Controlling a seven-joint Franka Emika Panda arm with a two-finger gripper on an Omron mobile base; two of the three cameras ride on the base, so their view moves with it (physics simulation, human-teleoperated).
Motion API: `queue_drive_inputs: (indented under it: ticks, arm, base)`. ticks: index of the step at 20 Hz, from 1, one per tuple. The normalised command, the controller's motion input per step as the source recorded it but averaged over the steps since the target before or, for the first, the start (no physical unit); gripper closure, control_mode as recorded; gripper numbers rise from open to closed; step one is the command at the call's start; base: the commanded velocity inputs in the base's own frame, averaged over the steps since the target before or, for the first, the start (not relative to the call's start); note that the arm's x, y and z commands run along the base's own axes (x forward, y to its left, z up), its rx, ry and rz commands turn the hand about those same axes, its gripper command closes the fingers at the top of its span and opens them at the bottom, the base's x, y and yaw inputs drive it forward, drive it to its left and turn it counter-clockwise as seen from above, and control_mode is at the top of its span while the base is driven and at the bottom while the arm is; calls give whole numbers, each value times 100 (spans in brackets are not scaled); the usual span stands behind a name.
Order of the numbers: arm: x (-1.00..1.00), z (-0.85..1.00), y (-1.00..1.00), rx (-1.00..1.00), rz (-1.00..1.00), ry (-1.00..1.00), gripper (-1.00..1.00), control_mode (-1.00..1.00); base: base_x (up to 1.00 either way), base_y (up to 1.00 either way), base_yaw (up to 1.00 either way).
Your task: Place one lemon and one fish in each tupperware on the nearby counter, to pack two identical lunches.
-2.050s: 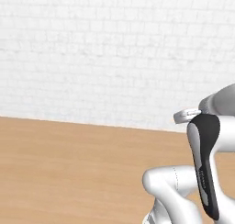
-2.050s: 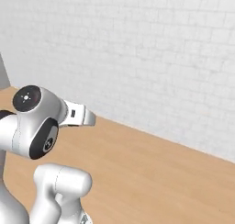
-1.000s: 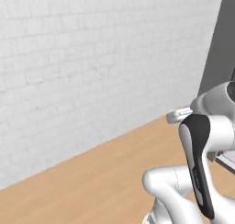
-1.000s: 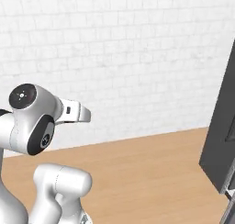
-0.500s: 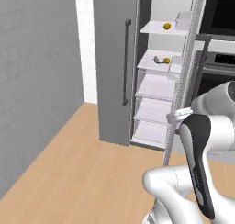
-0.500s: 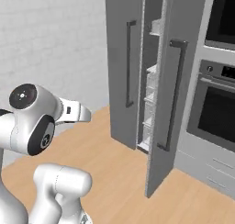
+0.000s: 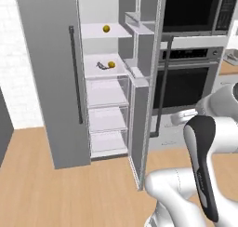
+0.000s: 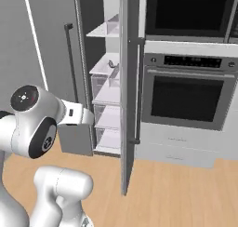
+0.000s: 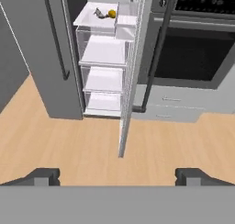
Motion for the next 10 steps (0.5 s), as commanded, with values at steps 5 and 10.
queue_drive_inputs:
  ticks: [5,10]
  arm:
    - [0,0,0,0,0,0,-100,100]
    - [0,0,0,0,0,0,-100,100]
  base:
    - [51,100,-35]
    - [95,99,-24]
